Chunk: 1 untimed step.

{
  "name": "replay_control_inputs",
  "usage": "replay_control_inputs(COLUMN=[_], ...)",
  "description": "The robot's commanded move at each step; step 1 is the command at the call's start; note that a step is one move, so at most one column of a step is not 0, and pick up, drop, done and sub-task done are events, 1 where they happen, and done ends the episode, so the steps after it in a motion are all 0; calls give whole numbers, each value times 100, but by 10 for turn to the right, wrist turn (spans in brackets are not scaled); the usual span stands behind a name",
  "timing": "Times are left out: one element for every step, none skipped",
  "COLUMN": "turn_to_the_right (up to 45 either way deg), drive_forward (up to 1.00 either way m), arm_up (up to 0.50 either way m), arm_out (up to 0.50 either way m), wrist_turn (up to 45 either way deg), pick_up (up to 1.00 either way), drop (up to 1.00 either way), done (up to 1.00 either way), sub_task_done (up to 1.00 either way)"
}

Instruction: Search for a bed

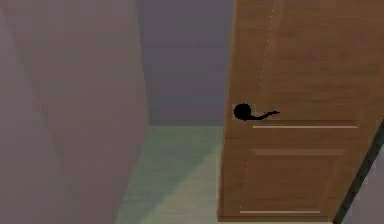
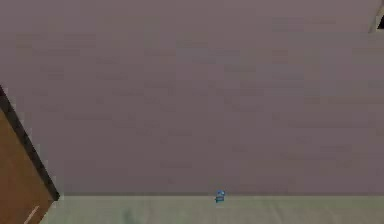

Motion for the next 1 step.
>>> replay_control_inputs(turn_to_the_right=[0], drive_forward=[90], arm_up=[0], arm_out=[0], wrist_turn=[0], pick_up=[0], drop=[0], done=[0], sub_task_done=[0])
